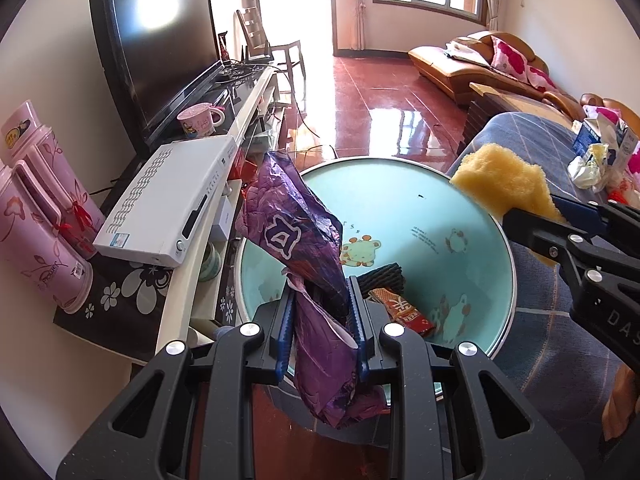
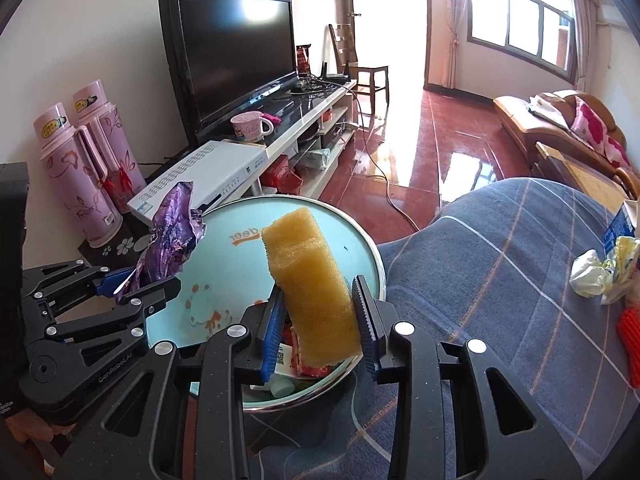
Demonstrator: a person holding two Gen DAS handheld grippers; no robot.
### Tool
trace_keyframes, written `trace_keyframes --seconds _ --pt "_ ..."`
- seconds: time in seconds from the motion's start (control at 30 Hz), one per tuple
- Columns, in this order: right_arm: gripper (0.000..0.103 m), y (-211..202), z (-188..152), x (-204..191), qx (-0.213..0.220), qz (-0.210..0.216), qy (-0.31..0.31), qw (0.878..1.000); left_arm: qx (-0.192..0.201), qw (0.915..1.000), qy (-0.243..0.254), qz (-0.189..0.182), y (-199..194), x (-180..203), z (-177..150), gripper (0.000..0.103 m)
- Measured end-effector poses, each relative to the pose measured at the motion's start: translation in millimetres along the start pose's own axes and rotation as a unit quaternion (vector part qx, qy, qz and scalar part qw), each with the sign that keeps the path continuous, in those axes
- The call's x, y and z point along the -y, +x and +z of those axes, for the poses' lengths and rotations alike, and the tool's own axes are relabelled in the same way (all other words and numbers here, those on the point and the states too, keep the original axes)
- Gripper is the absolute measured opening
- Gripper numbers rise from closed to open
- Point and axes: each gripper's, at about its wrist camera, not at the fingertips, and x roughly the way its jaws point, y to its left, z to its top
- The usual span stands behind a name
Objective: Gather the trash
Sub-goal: 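Open the right tool to drop the sponge while the left tool drops the purple wrapper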
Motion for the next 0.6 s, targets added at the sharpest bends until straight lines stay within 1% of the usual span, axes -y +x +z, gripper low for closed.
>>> trace_keyframes --seconds 0.1,0.2,0.27,0.43,0.6 --pt "0.036 11 1 0 -0.010 0.004 -0.005 1.000 -0.004 1.0000 0.001 0.001 4 -2 0 0.024" --pt "0.040 20 2 -5 -0.014 0.009 -0.018 1.000 -0.008 1.0000 0.002 0.003 7 -3 -1 0.024" --pt "0.042 23 3 -5 -0.015 0.006 -0.023 1.000 -0.010 0.9999 0.001 0.005 9 -4 -1 0.024" --pt "0.046 20 1 6 -0.009 0.009 -0.003 1.000 -0.015 0.9999 0.001 0.005 11 -2 -1 0.024" --pt "0.046 10 -4 18 -0.006 0.000 0.018 1.000 -0.018 0.9998 0.006 0.003 14 1 -1 0.025"
